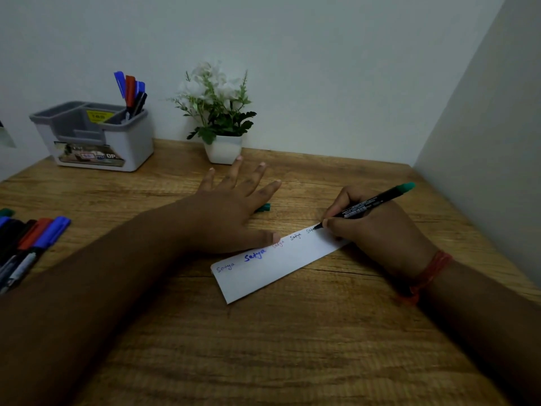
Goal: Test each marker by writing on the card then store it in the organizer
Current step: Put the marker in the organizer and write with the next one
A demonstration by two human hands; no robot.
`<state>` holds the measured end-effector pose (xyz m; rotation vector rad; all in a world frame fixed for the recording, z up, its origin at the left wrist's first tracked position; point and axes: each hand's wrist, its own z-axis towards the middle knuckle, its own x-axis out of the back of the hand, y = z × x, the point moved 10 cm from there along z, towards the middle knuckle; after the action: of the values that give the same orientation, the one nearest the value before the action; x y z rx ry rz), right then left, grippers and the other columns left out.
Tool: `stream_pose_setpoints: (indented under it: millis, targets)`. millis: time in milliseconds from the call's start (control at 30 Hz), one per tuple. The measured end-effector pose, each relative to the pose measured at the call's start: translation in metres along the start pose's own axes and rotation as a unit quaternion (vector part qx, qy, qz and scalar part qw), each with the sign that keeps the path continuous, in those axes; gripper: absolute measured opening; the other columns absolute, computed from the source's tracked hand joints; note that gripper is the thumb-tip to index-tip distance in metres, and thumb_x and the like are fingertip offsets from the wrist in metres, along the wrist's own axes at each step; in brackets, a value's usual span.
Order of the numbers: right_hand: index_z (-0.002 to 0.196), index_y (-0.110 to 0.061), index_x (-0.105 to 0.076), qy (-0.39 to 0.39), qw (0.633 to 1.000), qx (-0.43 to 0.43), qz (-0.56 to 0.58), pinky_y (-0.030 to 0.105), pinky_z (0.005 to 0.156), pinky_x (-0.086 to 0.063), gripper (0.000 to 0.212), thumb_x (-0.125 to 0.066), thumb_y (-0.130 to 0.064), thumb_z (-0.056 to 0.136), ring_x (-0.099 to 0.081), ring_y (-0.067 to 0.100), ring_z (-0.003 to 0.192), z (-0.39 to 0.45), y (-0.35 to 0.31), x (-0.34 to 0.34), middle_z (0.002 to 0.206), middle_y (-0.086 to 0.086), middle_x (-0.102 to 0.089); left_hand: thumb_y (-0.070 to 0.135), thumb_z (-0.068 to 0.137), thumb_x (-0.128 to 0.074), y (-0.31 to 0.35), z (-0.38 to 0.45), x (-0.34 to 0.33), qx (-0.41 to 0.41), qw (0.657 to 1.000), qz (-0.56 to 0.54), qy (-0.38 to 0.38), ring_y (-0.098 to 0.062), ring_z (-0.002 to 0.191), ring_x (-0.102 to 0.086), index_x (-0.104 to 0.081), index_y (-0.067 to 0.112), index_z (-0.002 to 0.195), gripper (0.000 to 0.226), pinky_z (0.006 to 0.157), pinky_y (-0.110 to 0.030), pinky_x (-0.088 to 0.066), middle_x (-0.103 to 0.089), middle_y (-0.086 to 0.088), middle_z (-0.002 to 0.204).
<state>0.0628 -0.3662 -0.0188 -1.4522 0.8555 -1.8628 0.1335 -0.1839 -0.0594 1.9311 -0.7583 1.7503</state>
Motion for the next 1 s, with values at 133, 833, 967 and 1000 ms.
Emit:
stream_pose_setpoints:
  millis: [133, 833, 967, 1000]
  targets:
    - [0.081, -0.011, -0.070, 0.005, 1.000, -0.007, 0.003, 0.014, 0.060, -0.052, 0.006, -0.076, -0.009, 0.082, -0.069, 0.007, 0.078, 0.0001, 0.0025, 0.0011, 0.084, -0.004, -0.076, 0.093, 0.072, -0.017, -0.0002, 0.0000, -0.0011, 0.001, 1.000, 0.003, -0.001, -0.023, 0.139, 0.042, 0.026, 0.045, 0.148, 0.100, 0.115, -0.062, 0.014, 0.041, 0.007, 0.155]
    - [0.077, -0.014, -0.068, 0.010, 1.000, -0.005, -0.020, 0.023, 0.066, -0.054, 0.009, -0.074, -0.008, 0.081, -0.069, 0.008, 0.075, -0.0006, -0.0012, 0.0036, 0.082, -0.003, -0.075, 0.090, 0.072, -0.018, -0.0007, -0.0002, -0.0013, 0.002, 1.000, 0.000, -0.009, -0.023, 0.139, 0.043, 0.027, 0.046, 0.147, 0.098, 0.116, -0.063, 0.013, 0.043, 0.008, 0.153]
    - [0.078, -0.011, -0.068, 0.014, 1.000, -0.009, -0.010, 0.027, 0.067, -0.056, 0.007, -0.073, -0.006, 0.081, -0.069, 0.010, 0.074, 0.0006, -0.0001, 0.0046, 0.080, -0.001, -0.074, 0.097, 0.068, -0.015, -0.0016, 0.0006, -0.0029, 0.001, 1.000, -0.002, -0.009, -0.023, 0.139, 0.043, 0.027, 0.046, 0.147, 0.103, 0.116, -0.062, 0.014, 0.043, 0.009, 0.153]
    - [0.078, -0.009, -0.068, 0.021, 1.000, -0.009, 0.000, 0.023, 0.064, -0.054, 0.007, -0.072, -0.005, 0.081, -0.068, 0.007, 0.070, 0.0014, 0.0003, 0.0062, 0.078, -0.001, -0.074, 0.099, 0.064, -0.012, -0.0018, 0.0008, -0.0029, 0.000, 1.000, -0.002, -0.007, -0.023, 0.139, 0.043, 0.027, 0.046, 0.147, 0.105, 0.115, -0.063, 0.014, 0.043, 0.009, 0.153]
